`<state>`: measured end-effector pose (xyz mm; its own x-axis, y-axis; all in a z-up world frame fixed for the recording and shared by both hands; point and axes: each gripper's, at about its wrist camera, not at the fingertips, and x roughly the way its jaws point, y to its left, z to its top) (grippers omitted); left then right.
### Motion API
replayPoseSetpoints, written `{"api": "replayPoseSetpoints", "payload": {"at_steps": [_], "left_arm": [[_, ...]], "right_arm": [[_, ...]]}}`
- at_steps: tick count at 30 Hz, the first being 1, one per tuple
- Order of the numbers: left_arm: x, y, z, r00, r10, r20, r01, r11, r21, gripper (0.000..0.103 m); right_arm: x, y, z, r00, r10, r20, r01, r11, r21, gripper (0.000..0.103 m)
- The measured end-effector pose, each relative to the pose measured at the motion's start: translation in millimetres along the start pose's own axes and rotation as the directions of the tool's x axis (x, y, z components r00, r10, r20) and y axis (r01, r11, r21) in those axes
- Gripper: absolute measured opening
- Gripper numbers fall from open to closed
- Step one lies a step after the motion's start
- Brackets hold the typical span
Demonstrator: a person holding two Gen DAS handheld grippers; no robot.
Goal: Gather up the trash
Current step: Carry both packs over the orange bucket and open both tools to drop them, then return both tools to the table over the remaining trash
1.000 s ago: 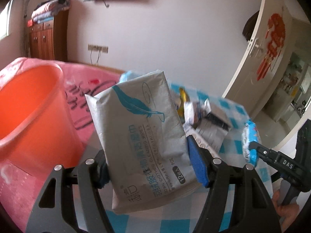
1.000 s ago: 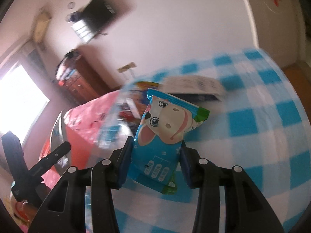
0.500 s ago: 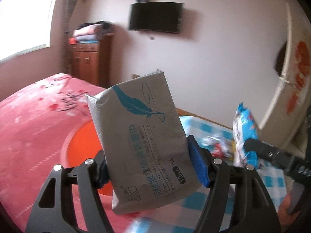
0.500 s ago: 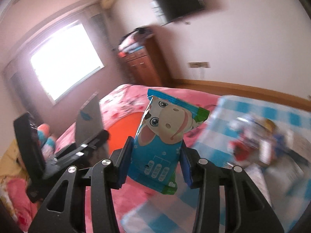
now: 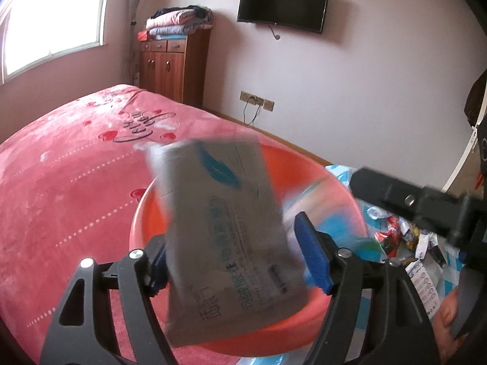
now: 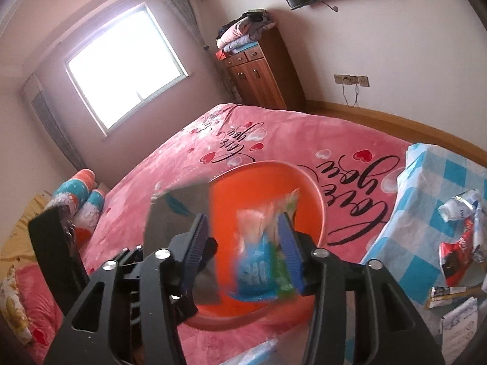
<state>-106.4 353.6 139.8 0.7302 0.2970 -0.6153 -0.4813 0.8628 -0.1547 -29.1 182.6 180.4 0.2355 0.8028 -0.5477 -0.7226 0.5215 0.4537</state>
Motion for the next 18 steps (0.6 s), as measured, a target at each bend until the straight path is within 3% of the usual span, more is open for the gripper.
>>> {"api": "replayPoseSetpoints", "payload": {"at_steps": [1, 6, 16, 18], "left_arm": [[0.8, 0.1, -1.2, 1.000, -0.003, 0.003, 0.003, 1.000, -0.003, 0.081], [-2.4, -1.0, -6.4, 0.999, -0.013, 0.032, 0.012, 1.000, 0.009, 0.089], [-33.2, -30.8, -18.0, 0.990, -0.036, 0.138, 0.020, 0.993, 0.117, 0.089], [-39.3, -37.3, -20.2, 0.987, -0.054, 0.149, 0.034, 0.991, 0.133, 0.089]], "right_arm": [[-0.6, -2.0, 0.5, 1.000, 0.003, 0.009, -0.003, 1.000, 0.011, 0.066], [-22.7, -16.5, -0.7, 0.996, -0.029, 0.080, 0.024, 0.998, 0.057, 0.087], [-77.2, -56.1, -39.2, 0.959, -0.194, 0.204, 0.174, 0.978, 0.114, 0.089], [-86.3, -66.3, -50.6, 0.950, -0.218, 0.223, 0.191, 0.972, 0.133, 0.095]]}}
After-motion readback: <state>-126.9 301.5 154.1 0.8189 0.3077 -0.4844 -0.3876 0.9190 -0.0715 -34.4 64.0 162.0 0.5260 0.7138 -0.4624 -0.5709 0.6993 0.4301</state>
